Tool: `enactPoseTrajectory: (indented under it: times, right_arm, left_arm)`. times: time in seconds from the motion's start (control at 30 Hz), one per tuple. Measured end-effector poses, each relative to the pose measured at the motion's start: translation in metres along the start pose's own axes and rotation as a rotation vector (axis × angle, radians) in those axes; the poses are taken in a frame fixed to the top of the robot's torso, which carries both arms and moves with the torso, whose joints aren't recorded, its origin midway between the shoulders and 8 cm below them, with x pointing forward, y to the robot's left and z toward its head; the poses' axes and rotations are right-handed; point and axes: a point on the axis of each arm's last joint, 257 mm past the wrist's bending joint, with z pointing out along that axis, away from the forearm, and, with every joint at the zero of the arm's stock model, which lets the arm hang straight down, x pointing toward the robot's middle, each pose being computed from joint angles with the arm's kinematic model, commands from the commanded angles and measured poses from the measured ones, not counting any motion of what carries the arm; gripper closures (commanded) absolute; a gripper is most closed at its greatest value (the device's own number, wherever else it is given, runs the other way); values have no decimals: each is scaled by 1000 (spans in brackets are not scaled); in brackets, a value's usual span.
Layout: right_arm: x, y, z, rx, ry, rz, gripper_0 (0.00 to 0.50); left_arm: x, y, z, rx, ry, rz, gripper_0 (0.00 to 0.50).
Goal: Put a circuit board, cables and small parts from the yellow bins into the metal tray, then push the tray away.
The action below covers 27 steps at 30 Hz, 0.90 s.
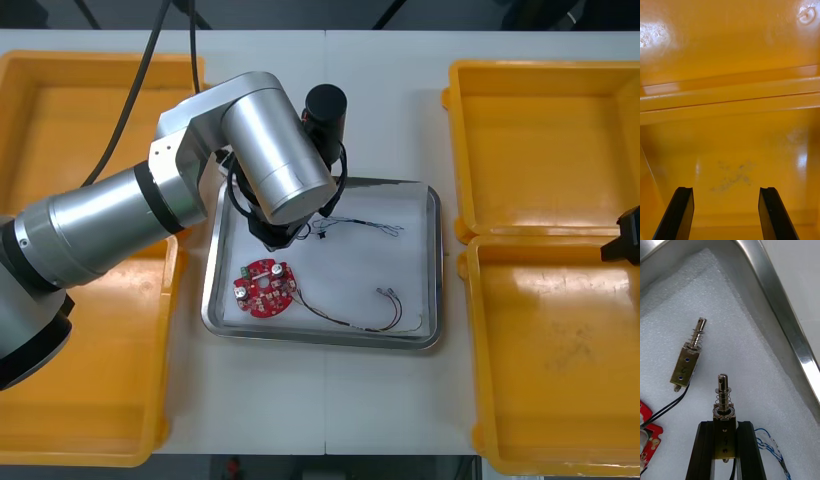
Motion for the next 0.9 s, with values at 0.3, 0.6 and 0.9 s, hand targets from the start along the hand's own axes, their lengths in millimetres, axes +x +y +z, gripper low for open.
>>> enactPoseTrajectory:
  times: [0.3, 0.6, 0.9]
  right_arm:
    - [2, -1, 1, 3, 4, 2, 0]
    - [1, -4, 1, 12, -1, 4, 0]
    - [0, -4, 1, 14, -2, 4, 0]
  left_arm:
    - [2, -2, 6, 24, -25, 96, 500]
    - [1, 4, 11, 8, -27, 158, 493]
    - [-4, 11, 18, -17, -33, 142, 192]
